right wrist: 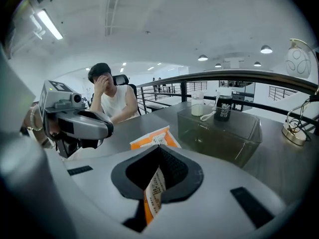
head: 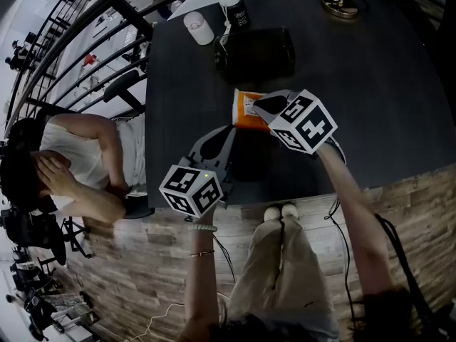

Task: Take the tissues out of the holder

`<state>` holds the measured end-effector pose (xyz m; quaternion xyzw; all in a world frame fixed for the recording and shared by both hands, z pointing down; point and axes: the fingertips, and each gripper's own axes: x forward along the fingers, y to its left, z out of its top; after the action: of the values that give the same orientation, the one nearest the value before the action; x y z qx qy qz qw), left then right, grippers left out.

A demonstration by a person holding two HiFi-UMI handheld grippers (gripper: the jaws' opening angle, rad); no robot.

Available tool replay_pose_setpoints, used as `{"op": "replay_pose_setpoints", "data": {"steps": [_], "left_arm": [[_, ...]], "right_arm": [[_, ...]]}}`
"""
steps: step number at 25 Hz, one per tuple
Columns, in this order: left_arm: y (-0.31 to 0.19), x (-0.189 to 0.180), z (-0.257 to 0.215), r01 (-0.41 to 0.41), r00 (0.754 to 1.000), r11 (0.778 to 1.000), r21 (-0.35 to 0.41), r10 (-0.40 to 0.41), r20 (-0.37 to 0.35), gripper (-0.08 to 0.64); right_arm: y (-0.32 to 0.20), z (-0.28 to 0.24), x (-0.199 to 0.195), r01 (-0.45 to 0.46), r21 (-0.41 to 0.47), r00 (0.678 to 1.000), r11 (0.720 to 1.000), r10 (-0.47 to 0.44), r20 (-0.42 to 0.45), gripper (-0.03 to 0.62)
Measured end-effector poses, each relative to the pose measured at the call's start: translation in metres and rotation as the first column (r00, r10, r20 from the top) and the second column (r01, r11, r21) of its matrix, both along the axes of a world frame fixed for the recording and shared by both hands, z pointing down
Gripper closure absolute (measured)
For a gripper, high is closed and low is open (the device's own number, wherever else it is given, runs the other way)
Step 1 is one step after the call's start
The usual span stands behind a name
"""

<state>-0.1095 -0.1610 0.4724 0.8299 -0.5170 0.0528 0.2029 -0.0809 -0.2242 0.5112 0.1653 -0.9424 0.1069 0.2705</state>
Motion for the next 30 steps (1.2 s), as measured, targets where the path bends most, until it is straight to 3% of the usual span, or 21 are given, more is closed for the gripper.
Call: {"op": "replay_pose_setpoints", "data": {"steps": [11, 19, 21, 25, 30], "left_arm": [[0.011, -0.016, 0.004, 0.041, 0.999, 0.999, -0.010, -0.041, 0.001, 0.552], [0.018, -0.018, 0.004, 0.050, 0.999, 0.999, -0.010, -0.050, -0.001, 0.552], [0.019, -0.018, 0.003, 0.050, 0.999, 0.999, -0.005, -0.050, -0.003, 0.552], [0.021, -0.016, -0.006, 0.048, 0.999, 0.999, 0.015, -0.048, -0.007, 0.552], [0.025, -0.009, -0.022, 0.031, 0.999, 0.998, 0.046, -0.031, -0.014, 0.552]], "right_arm": [[0.002, 0.014, -0.017, 0.014, 0.046, 0.991, 0.999, -0.007, -0.134, 0.578], [0.000, 0.019, -0.021, -0.001, 0.072, 0.985, 0.997, 0.014, -0.170, 0.551], [0.000, 0.018, -0.021, -0.011, 0.076, 0.987, 0.997, 0.023, -0.156, 0.505], [-0.003, 0.005, -0.016, -0.059, 0.091, 0.993, 0.994, 0.068, -0.099, 0.505], [0.006, -0.023, -0.006, -0.139, -0.002, 0.988, 0.990, 0.139, 0.067, 0.505]]}}
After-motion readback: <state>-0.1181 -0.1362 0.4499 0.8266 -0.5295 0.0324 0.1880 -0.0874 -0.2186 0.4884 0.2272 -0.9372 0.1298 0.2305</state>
